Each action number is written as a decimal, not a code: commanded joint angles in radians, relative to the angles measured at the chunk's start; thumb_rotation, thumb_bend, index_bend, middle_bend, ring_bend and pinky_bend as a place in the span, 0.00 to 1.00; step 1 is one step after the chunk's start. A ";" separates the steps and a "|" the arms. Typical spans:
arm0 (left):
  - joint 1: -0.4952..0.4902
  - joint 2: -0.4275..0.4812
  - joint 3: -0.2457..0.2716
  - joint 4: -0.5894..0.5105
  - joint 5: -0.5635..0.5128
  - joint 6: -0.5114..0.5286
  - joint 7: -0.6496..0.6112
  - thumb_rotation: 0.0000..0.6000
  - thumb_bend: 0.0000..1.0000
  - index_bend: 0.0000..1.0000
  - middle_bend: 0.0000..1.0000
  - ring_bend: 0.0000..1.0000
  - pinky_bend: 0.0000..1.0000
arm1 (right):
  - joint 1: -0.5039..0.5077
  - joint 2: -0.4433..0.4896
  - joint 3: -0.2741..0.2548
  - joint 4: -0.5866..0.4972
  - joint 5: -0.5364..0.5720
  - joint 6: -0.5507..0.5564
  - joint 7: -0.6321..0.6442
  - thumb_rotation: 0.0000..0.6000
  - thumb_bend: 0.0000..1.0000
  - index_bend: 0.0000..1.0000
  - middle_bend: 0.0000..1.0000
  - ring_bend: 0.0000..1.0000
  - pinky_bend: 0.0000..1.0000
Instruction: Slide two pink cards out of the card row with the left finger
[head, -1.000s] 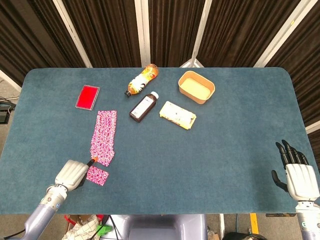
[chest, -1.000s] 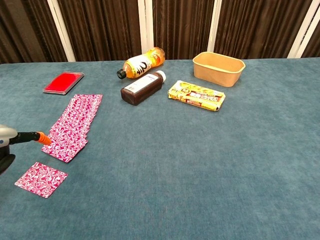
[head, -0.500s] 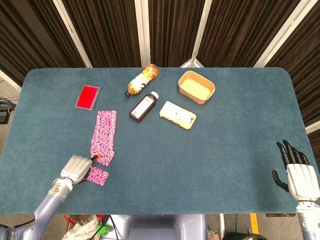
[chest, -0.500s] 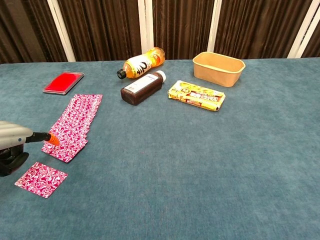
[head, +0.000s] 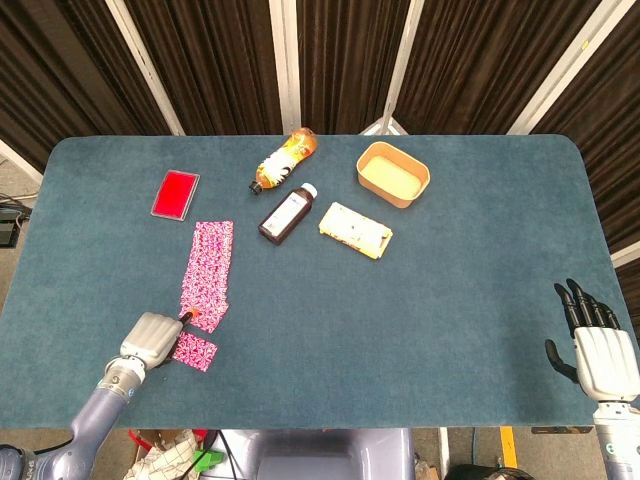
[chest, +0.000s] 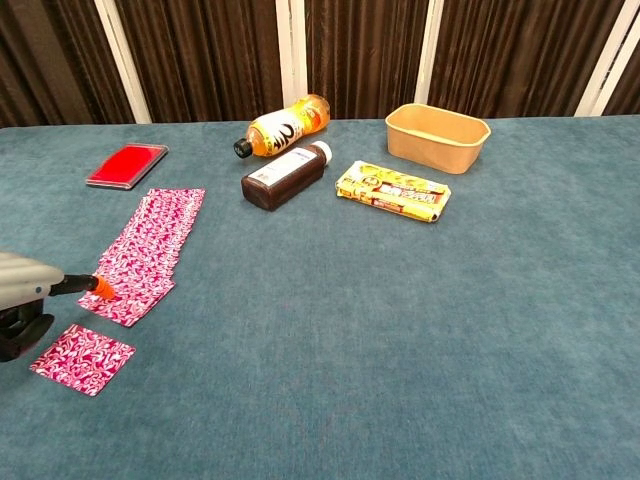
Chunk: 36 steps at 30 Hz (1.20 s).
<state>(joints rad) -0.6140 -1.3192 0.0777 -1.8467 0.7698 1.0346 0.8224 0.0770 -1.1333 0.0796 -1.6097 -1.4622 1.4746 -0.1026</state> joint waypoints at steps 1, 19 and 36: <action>0.005 0.009 0.010 -0.004 -0.001 0.012 -0.003 1.00 0.98 0.13 0.90 0.78 0.70 | 0.000 0.000 0.000 -0.001 0.000 0.000 0.000 1.00 0.42 0.03 0.06 0.14 0.18; 0.030 0.036 0.052 0.022 -0.007 0.043 -0.029 1.00 0.98 0.13 0.90 0.78 0.70 | 0.001 -0.002 -0.003 -0.003 0.000 -0.006 -0.001 1.00 0.42 0.03 0.06 0.14 0.18; 0.064 0.078 0.072 0.079 -0.021 0.026 -0.107 1.00 0.98 0.13 0.90 0.78 0.70 | 0.002 -0.003 -0.005 -0.007 -0.006 -0.005 -0.006 1.00 0.42 0.03 0.06 0.14 0.18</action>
<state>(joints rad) -0.5534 -1.2443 0.1486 -1.7723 0.7502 1.0633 0.7214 0.0789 -1.1364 0.0740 -1.6171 -1.4676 1.4692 -0.1080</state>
